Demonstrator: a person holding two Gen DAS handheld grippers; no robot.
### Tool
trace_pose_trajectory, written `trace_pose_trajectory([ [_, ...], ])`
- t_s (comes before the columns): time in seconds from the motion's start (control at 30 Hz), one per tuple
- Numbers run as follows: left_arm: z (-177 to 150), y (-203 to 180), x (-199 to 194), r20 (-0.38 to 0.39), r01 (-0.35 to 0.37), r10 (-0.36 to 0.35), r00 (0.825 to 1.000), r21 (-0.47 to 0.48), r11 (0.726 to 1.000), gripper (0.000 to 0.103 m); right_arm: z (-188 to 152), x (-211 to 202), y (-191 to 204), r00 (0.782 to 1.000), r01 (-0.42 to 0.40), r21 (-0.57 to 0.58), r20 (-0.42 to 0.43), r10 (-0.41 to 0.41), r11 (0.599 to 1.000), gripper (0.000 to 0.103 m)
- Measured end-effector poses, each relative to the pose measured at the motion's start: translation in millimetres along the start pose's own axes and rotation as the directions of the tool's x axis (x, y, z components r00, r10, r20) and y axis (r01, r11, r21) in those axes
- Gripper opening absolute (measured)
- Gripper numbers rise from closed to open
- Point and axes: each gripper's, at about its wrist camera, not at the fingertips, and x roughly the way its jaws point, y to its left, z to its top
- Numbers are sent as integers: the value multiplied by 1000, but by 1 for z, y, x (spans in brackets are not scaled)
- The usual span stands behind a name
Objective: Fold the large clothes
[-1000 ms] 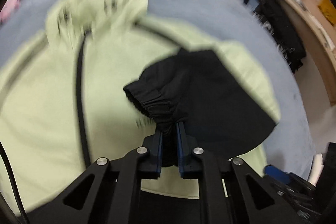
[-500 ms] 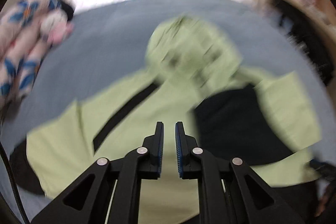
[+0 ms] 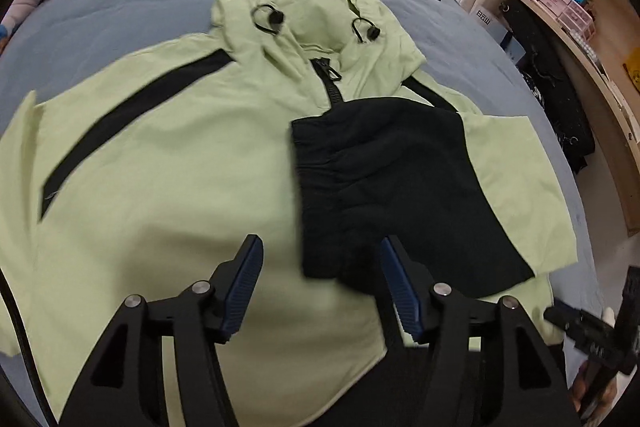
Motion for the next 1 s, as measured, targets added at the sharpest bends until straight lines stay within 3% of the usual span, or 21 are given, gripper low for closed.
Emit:
trace_pose_trajectory([
  [0.1,2,-5,26,-39,-43,43,998,4,999,60,0,0,-1,1000,1,-4,0,-1,1000,51],
  [0.2,-2,-11,37,-23,-104,105,994,45,994,58,0,1,-3,1000,-1,0,-3,1,1000,51],
  [0.23,-2,-14,38,-16,-116,118,993,58,992,35,0,2,-2,1000,-1,0,-3,1,1000,51],
  [0.4,11,-23,16,-3,-121,121,993,41,992,10,4,2,-3,1000,2,-2,8,-2,1000,51],
  [0.53,34,-26,-53,149,-115,107,983,47,992,9,11,5,-4,1000,9,-4,14,-9,1000,51],
  [0.67,38,-3,-101,225,-148,136,965,33,989,9,19,6,0,999,34,-17,28,-34,999,51],
  [0.77,23,20,-93,172,-221,209,963,56,974,11,22,7,1,999,35,-17,31,-34,999,51],
  [0.9,-15,61,-39,-45,-257,261,964,72,964,23,24,7,1,999,34,-13,18,-34,999,51],
  [1.0,-32,69,-27,-67,-247,252,966,68,967,31,29,-1,-4,1000,-15,24,14,15,1000,51],
])
